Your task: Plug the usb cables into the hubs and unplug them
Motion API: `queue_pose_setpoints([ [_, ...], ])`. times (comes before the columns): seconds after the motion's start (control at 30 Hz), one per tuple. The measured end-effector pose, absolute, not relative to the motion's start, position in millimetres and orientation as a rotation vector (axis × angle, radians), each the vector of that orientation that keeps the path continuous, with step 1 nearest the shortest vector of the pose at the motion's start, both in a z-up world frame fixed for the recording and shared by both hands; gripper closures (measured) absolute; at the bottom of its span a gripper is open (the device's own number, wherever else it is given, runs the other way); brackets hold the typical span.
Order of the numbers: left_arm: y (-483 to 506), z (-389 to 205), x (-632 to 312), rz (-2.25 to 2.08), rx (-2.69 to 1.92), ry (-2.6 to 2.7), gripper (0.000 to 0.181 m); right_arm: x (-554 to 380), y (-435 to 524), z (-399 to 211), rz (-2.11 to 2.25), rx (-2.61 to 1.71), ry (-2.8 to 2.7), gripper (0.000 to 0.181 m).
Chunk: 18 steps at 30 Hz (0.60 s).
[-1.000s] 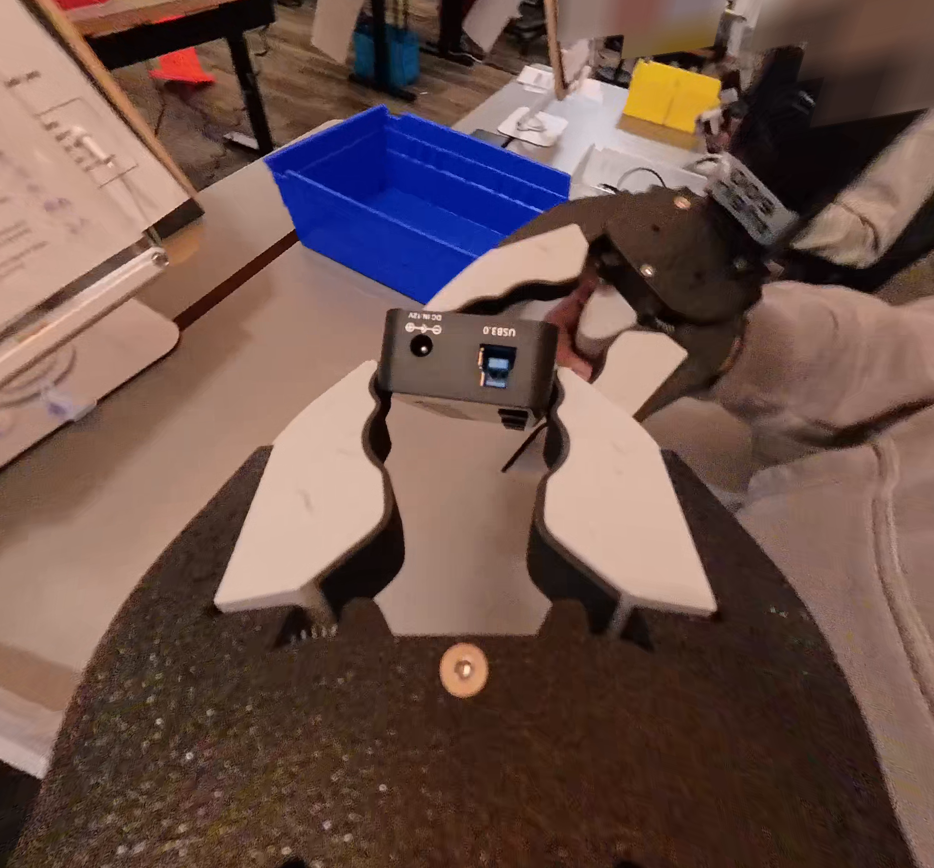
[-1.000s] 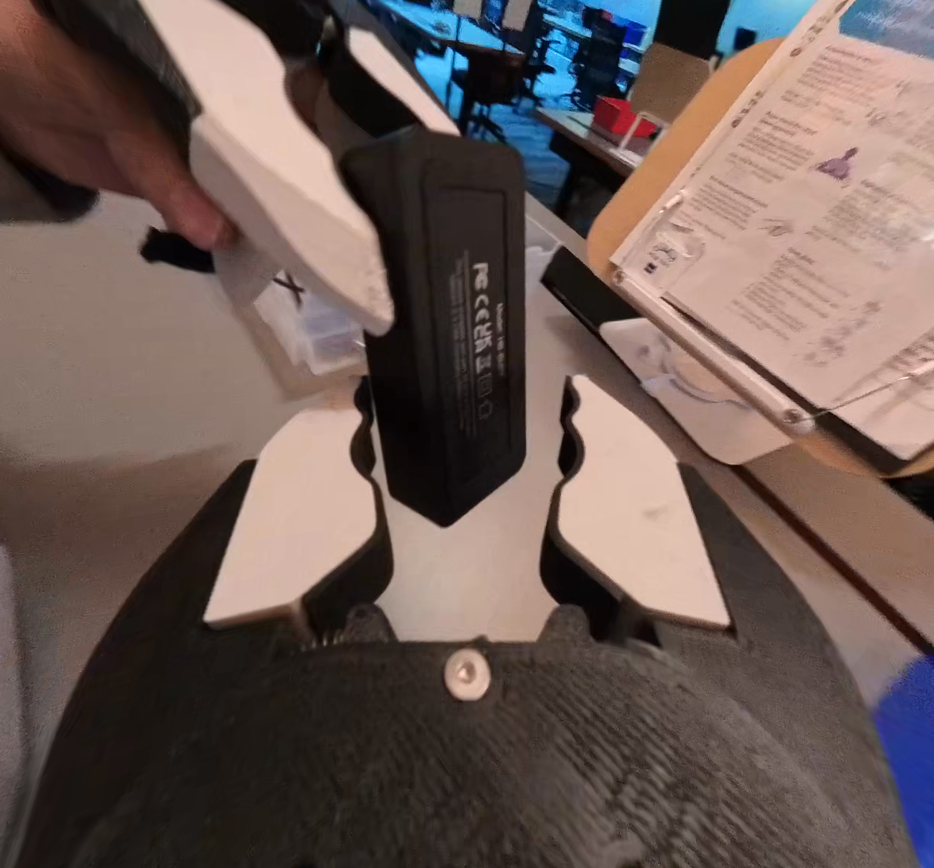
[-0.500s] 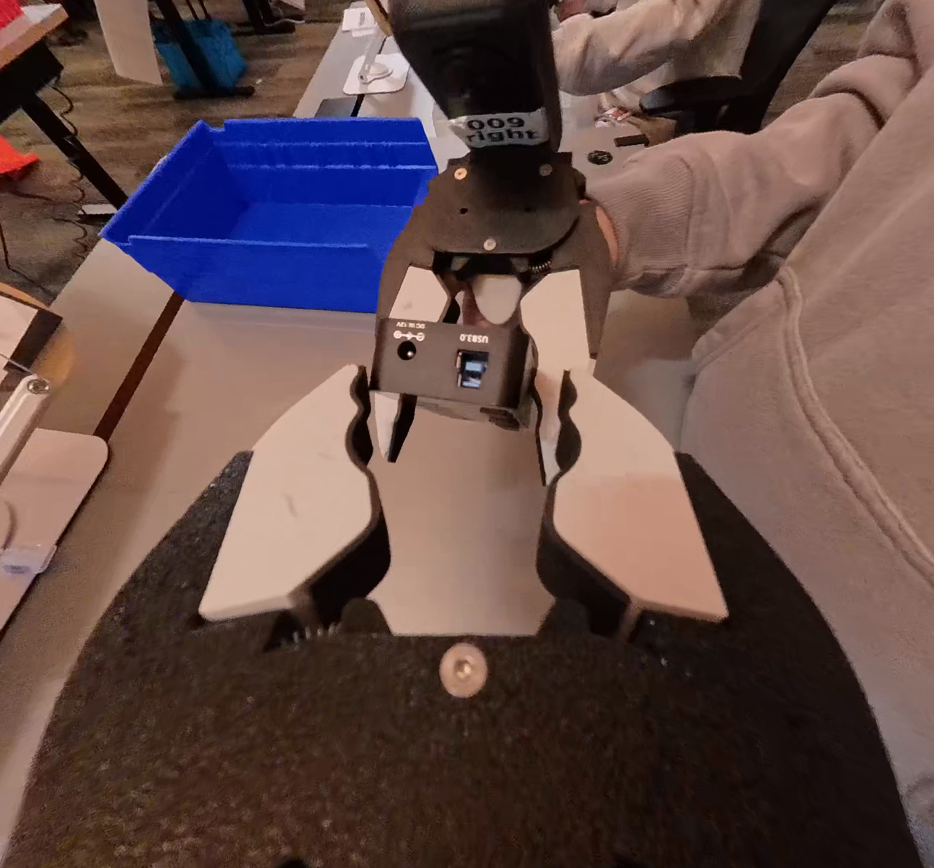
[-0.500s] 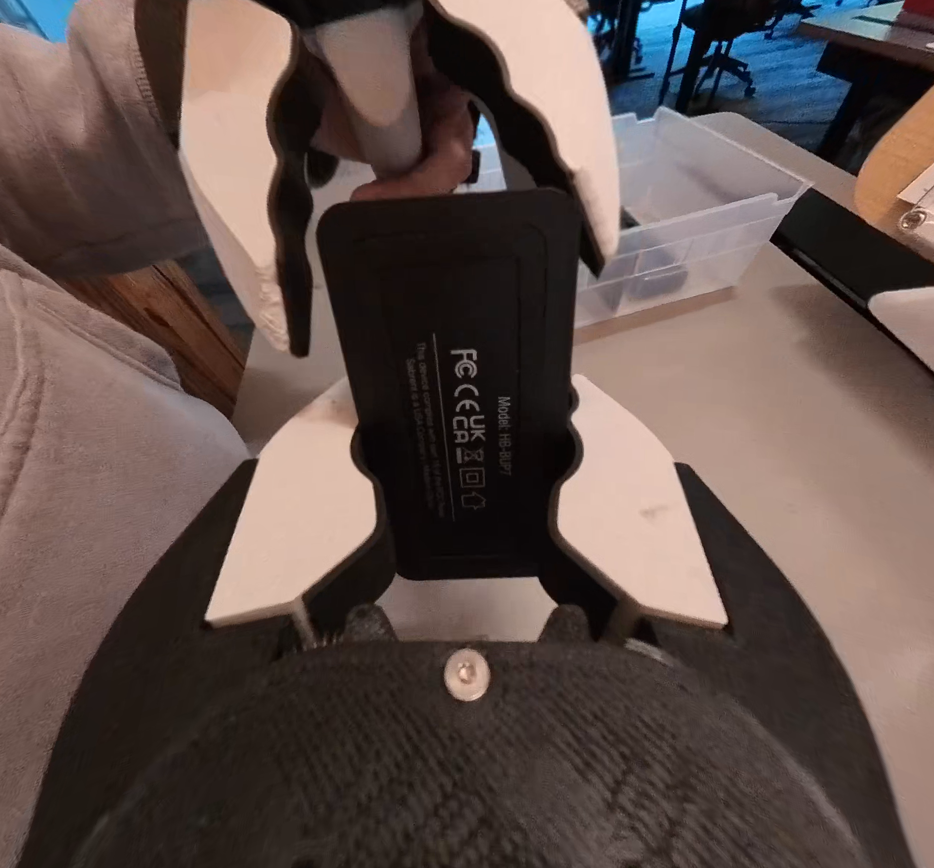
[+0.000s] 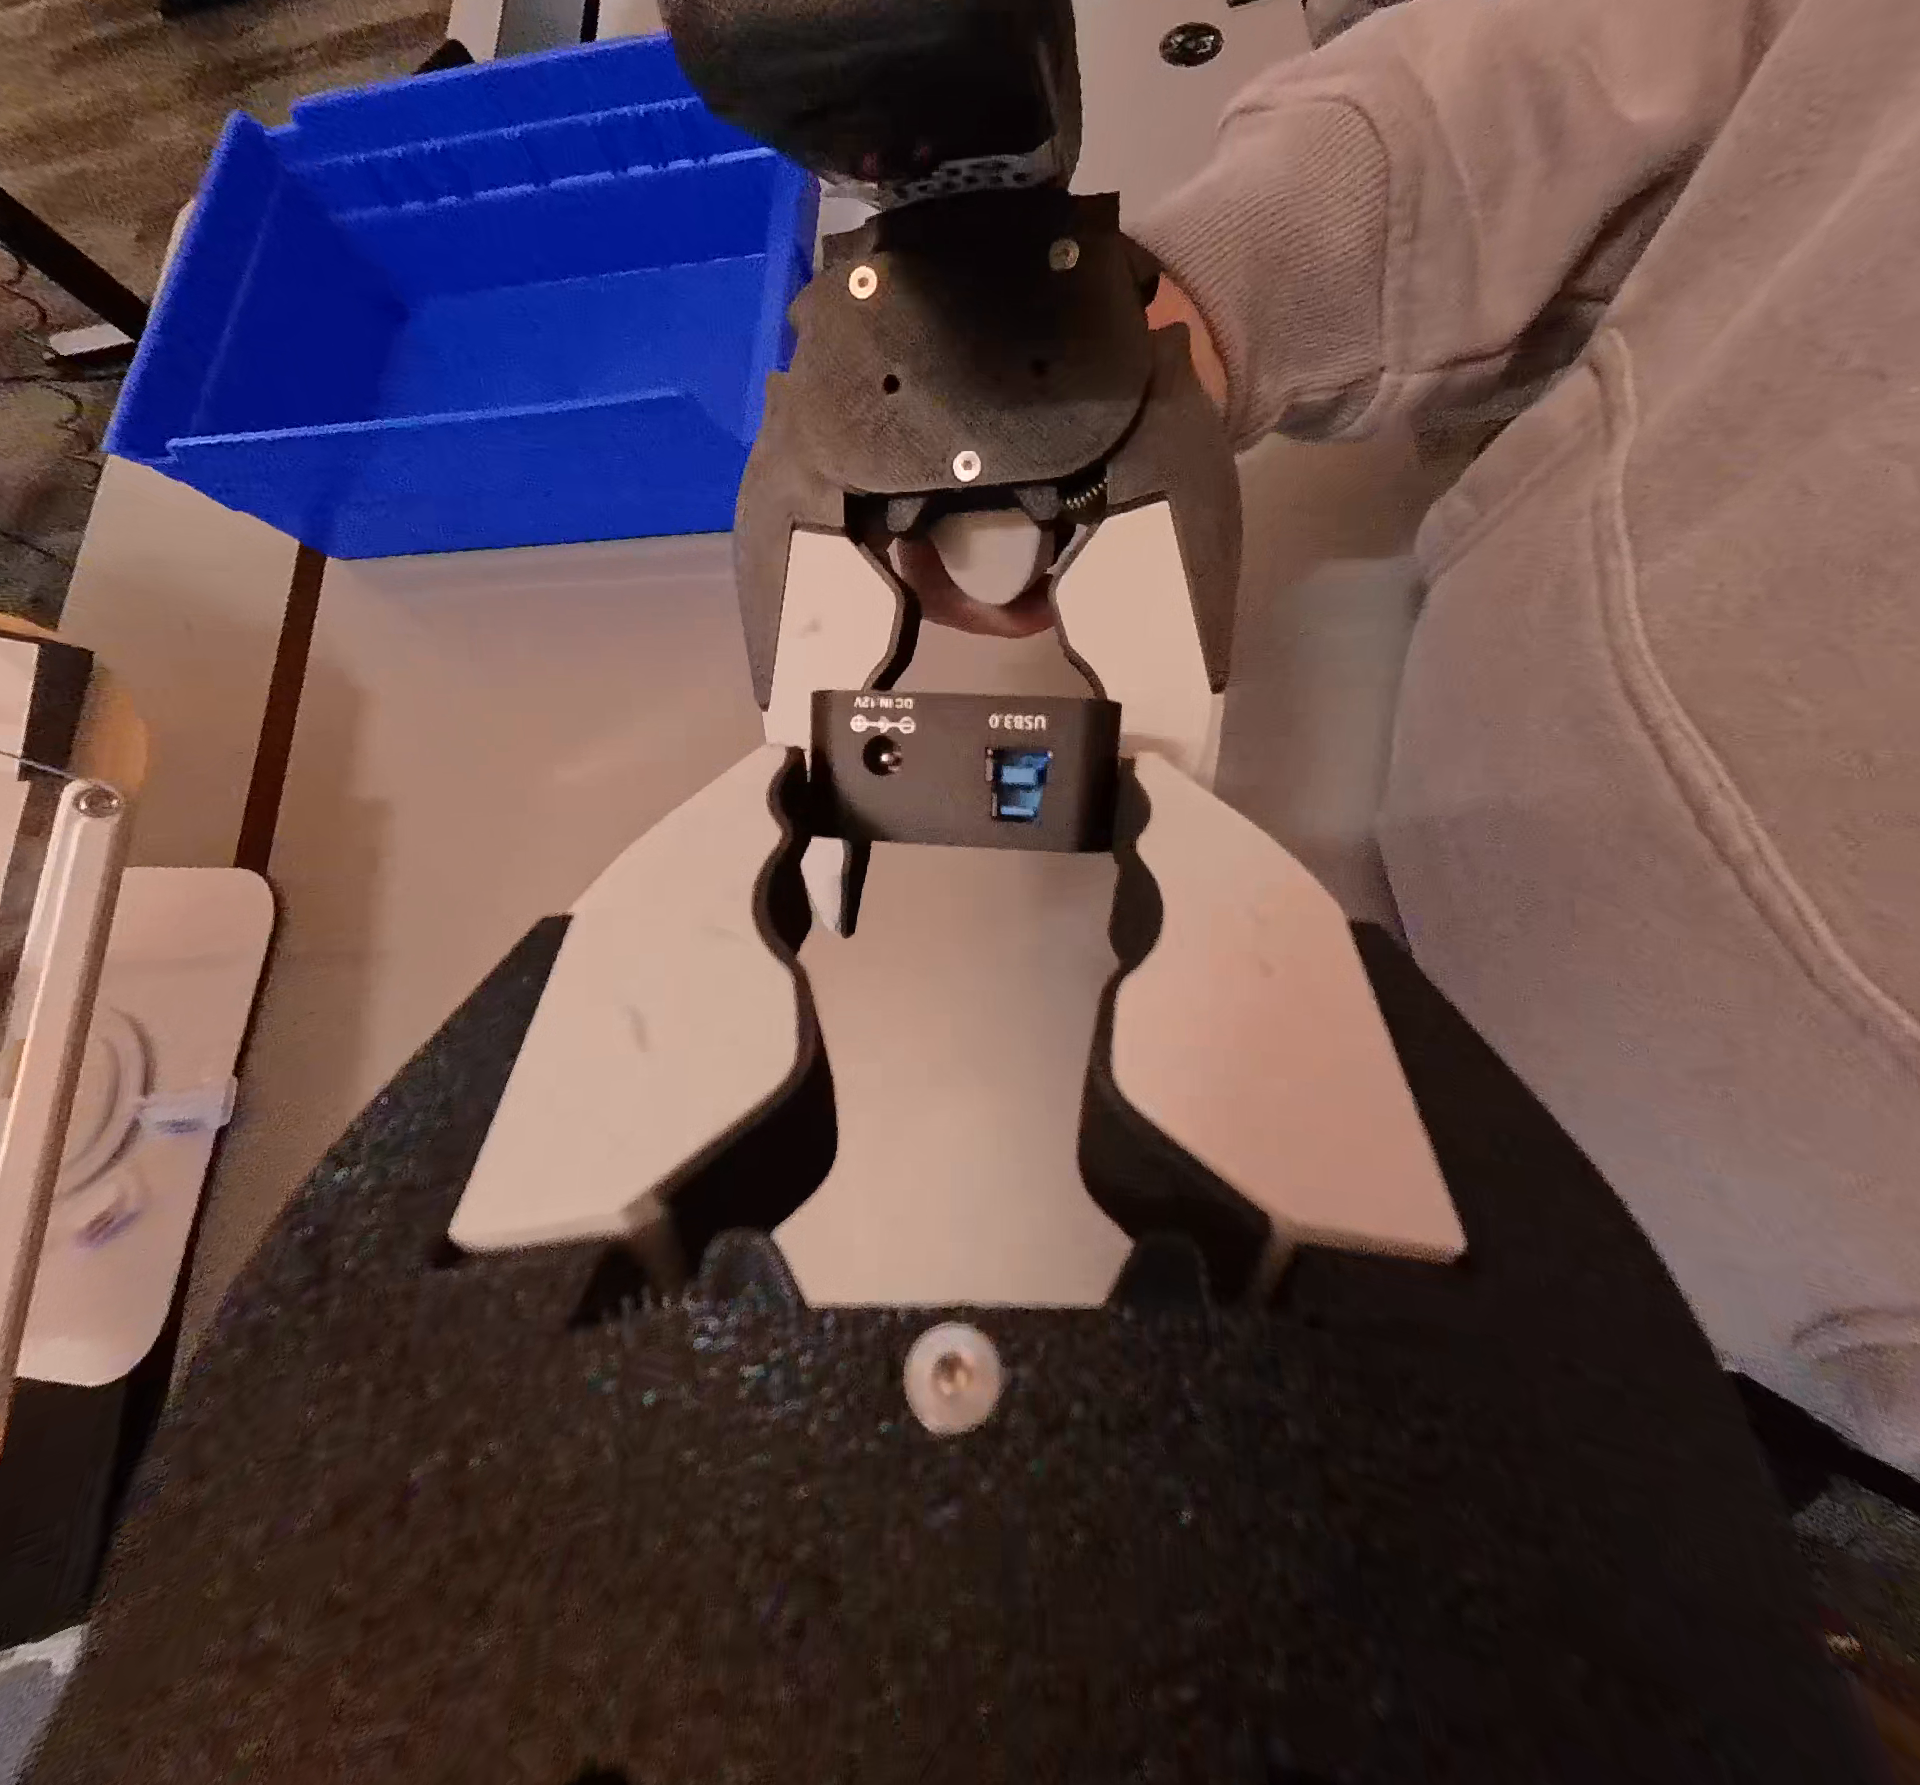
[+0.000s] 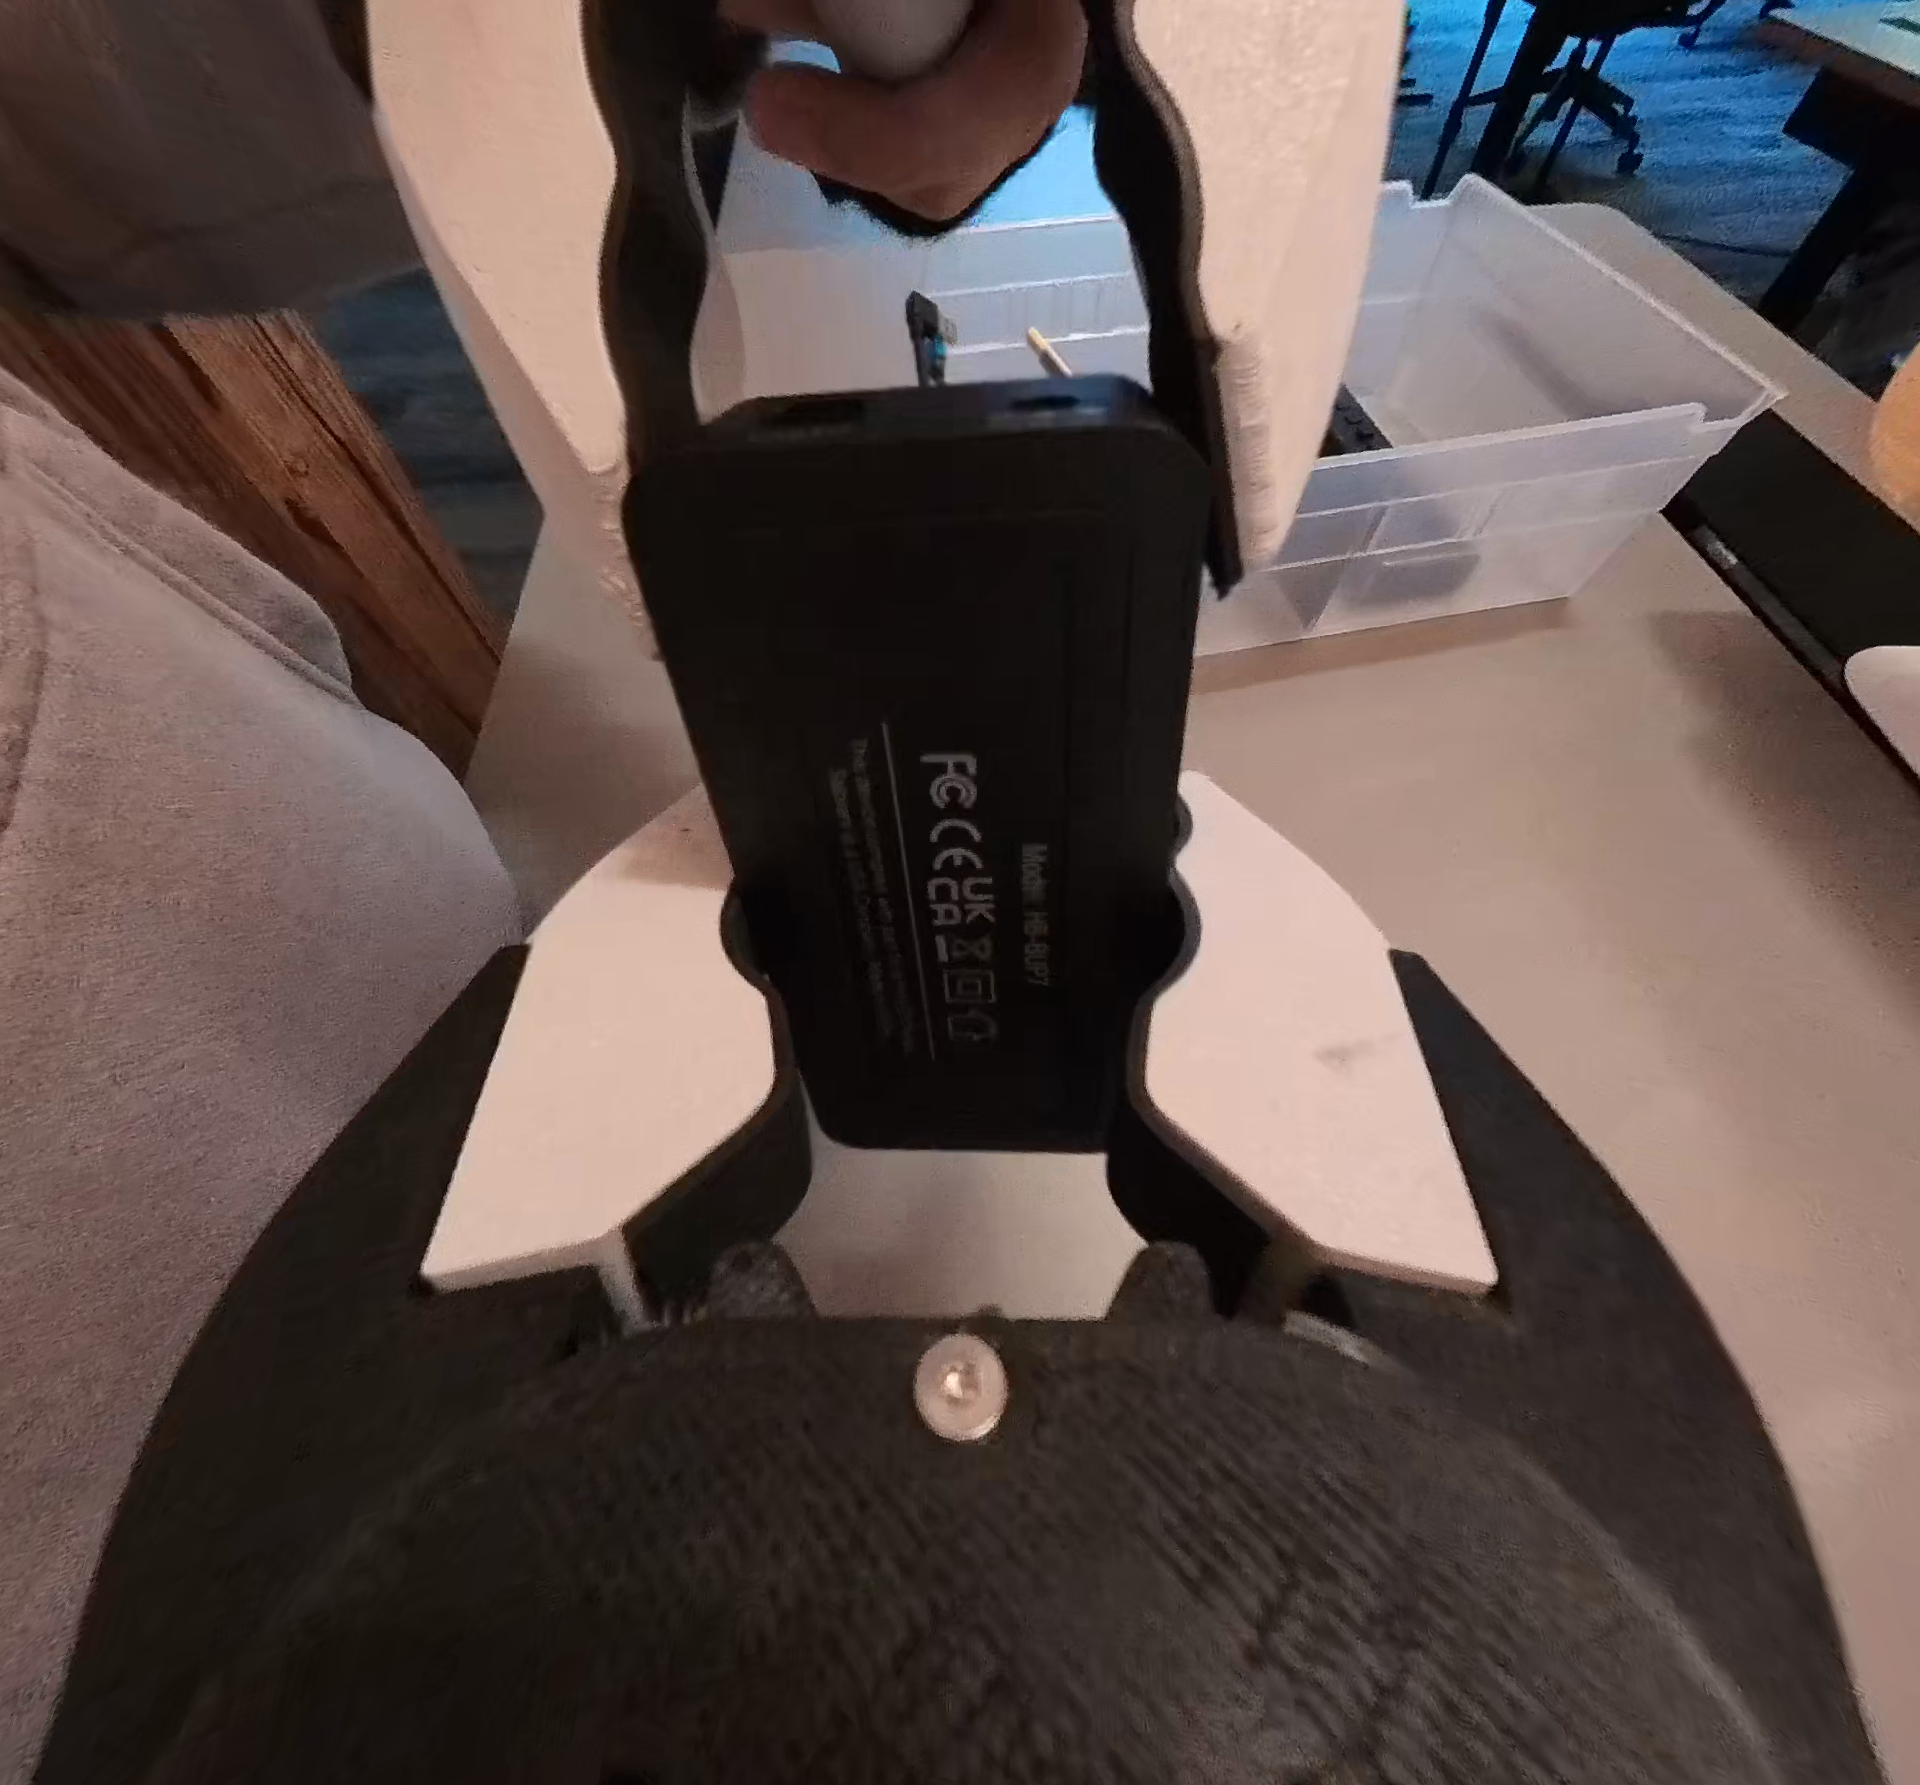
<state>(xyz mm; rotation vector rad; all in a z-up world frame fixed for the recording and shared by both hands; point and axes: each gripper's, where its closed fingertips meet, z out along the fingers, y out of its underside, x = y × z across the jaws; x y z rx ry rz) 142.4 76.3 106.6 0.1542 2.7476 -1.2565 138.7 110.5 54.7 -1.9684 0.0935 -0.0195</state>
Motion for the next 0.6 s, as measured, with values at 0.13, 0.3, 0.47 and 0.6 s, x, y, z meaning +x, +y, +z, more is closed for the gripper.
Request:
queue_pose_setpoints([
  [0.13, 70, 106, 141, -1.199, 0.237, 2.742, 0.126, 140, 117, 71, -0.018, -1.863, 0.118, 0.105],
  [0.3, 62, 107, 145, -1.214, 0.242, 2.721, 0.126, 145, 118, 66, -0.006, -1.854, 0.172, 0.099],
  [0.47, 60, 105, 145, -1.236, 0.241, 2.733, 0.126, 145, 116, 61, -0.036, -1.87, 0.169, 0.104],
  [0.6, 59, 105, 146, -1.27, 0.187, 2.719, 0.126, 145, 115, 63, -0.054, -1.861, 0.16, 0.105],
])
